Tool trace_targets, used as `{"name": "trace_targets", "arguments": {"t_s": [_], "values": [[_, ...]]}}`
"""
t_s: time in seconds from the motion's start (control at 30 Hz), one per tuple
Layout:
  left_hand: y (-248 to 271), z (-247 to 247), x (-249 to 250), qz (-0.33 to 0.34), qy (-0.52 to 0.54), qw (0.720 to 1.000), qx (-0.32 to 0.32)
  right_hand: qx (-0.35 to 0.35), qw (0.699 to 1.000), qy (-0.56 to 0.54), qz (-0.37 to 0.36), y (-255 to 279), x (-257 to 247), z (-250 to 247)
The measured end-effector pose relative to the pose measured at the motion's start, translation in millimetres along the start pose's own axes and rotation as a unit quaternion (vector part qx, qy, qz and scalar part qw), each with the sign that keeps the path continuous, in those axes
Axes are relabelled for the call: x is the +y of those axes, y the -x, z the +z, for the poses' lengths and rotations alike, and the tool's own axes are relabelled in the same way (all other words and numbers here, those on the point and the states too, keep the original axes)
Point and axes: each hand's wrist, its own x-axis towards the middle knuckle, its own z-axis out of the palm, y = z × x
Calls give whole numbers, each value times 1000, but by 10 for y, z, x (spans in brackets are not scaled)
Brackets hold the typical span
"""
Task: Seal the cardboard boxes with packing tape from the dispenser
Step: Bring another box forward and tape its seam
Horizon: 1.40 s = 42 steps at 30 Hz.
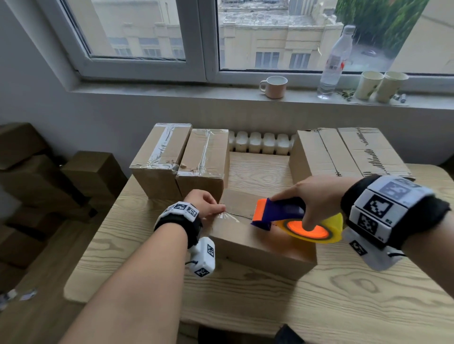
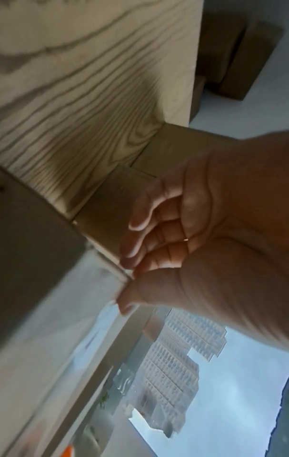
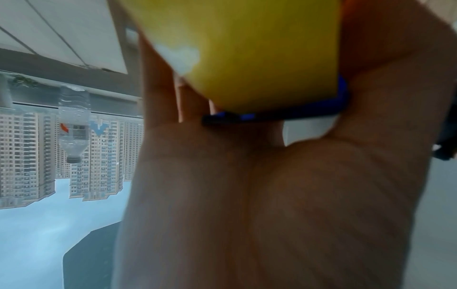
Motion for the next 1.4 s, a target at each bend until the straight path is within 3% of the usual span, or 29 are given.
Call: {"name": "trace_targets", "arguments": {"t_s": [0.17, 0.37, 0.63, 1.2, 1.4], "values": [[-86, -22, 98, 11, 14, 999, 43, 31, 999, -14, -17, -10, -127, -26], [-5, 298, -29, 57, 85, 994, 43, 70, 997, -18, -25, 44, -134, -7], [-44, 387, -181, 45, 177, 980, 73, 78, 997, -1, -24, 77, -143, 18], [-33, 339, -168, 27, 161, 985, 58, 63, 996, -67, -6, 310, 188, 187], [-7, 329, -127, 24, 149, 986, 65, 38, 997, -53, 43, 521, 384, 379]]}}
